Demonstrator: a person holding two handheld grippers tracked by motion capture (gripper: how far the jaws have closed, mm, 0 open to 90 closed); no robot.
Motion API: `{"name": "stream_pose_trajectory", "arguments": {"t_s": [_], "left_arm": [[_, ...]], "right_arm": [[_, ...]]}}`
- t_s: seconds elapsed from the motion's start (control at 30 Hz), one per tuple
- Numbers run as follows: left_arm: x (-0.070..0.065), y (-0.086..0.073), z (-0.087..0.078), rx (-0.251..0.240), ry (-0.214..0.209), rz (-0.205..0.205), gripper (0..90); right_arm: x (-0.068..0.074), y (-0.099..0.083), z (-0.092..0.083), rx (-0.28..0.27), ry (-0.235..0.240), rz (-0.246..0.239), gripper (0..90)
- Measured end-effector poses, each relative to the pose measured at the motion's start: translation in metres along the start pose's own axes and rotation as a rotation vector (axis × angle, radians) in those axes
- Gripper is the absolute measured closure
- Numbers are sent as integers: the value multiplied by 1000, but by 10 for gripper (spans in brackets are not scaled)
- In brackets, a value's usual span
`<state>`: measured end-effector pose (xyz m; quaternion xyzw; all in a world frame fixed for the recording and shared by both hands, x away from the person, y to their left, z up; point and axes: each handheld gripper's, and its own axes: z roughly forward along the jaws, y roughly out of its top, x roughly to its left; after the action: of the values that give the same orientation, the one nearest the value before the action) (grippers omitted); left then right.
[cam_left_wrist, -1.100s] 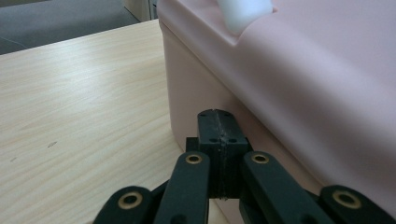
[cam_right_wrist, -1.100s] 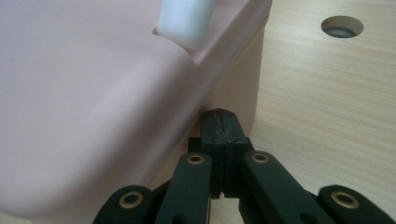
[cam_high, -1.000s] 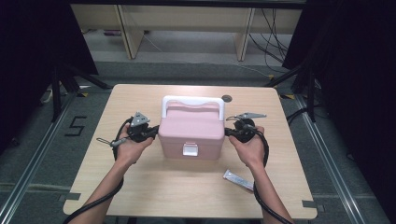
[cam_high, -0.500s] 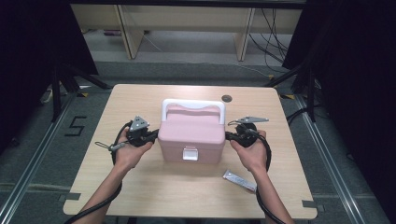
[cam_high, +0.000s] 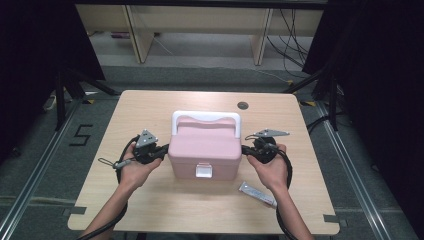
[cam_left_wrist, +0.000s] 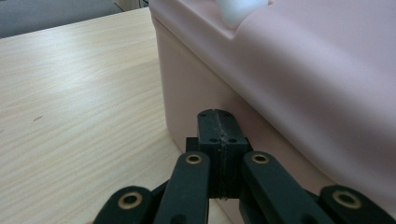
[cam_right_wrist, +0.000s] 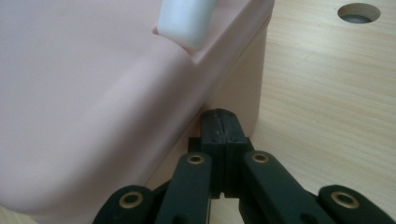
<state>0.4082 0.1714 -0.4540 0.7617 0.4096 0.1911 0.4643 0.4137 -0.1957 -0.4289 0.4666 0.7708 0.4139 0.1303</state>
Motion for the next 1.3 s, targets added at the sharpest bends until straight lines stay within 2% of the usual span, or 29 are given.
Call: {"name": "stream_pose_trajectory", "arguments": {"t_s": [0.07, 0.1, 0.13, 0.17, 0.27, 0.3, 0.33, 0.37, 0.4, 0.57, 0.63, 0.7, 0.73, 0.77, 0.83, 0.87, 0.93, 0.97, 1.07, 1.1, 1.13, 1.2, 1.23, 1.27, 1.3], "left_arm": [[0, -1, -1, 0, -5, -2, 900], [-1, -2, -2, 2, 1, 2, 900], [-2, -3, -4, 2, 1, 0, 900], [-1, -4, -4, 1, -5, 9, 900], [-2, -7, -7, 6, 1, 1, 900], [-2, -7, -7, 6, 2, 2, 900], [-3, -8, -7, 7, 2, 0, 900], [-3, -9, -7, 6, 3, -1, 900], [-3, -10, -8, 3, -6, -1, 900], [-3, -12, -10, -1, -8, -2, 900], [-4, -14, -12, 1, -6, -1, 900], [-5, -15, -14, 1, -10, -5, 900], [-5, -16, -15, 3, -5, 2, 900], [-5, -17, -15, 5, -6, 0, 900], [-6, -18, -17, -1, -7, -4, 900], [-6, -19, -18, 4, -5, 1, 900], [-7, -21, -20, 0, -11, 2, 900], [-8, -22, -22, 6, -5, 4, 900], [-9, -26, -24, 1, -10, -4, 900], [-9, -27, -25, 2, -6, -4, 900], [-9, -27, -26, -1, -17, -3, 899], [-10, -28, -27, 2, -11, -6, 900], [-11, -30, -29, -6, -15, -15, 900], [-11, -30, -29, -6, -15, -15, 900], [-12, -31, -30, -4, -15, -8, 900]], "right_arm": [[0, -1, 1, -8, 12, -3, 900], [2, -2, 0, -4, 18, 23, 900], [4, -3, -1, -4, 17, 25, 900], [5, -3, -2, 5, 13, 12, 900], [8, -5, -3, 0, 19, 16, 900], [7, -5, -4, 3, 5, -12, 900], [8, -6, -3, 3, 24, -3, 900], [10, -6, -5, 7, 12, 13, 900], [10, -7, -5, 1, 7, -8, 900], [11, -8, -5, -1, 26, -12, 900], [13, -9, -6, 2, 21, 4, 900], [14, -11, -7, -1, 24, -19, 900], [14, -11, -7, -1, 24, -19, 900], [16, -12, -7, -6, 32, 8, 900], [16, -12, -9, -3, 20, -19, 900], [19, -14, -9, -3, 34, 20, 900], [21, -16, -11, 0, 40, 3, 900], [21, -16, -12, 5, 34, -22, 900], [23, -18, -13, -2, 41, -16, 900], [26, -19, -14, 0, 42, 5, 900], [25, -20, -14, -3, 43, -27, 900], [25, -20, -15, 2, 44, -38, 900], [28, -23, -17, 7, 60, -13, 900], [28, -23, -17, 7, 60, -13, 900], [28, -23, -17, -1, 52, -32, 900]]}}
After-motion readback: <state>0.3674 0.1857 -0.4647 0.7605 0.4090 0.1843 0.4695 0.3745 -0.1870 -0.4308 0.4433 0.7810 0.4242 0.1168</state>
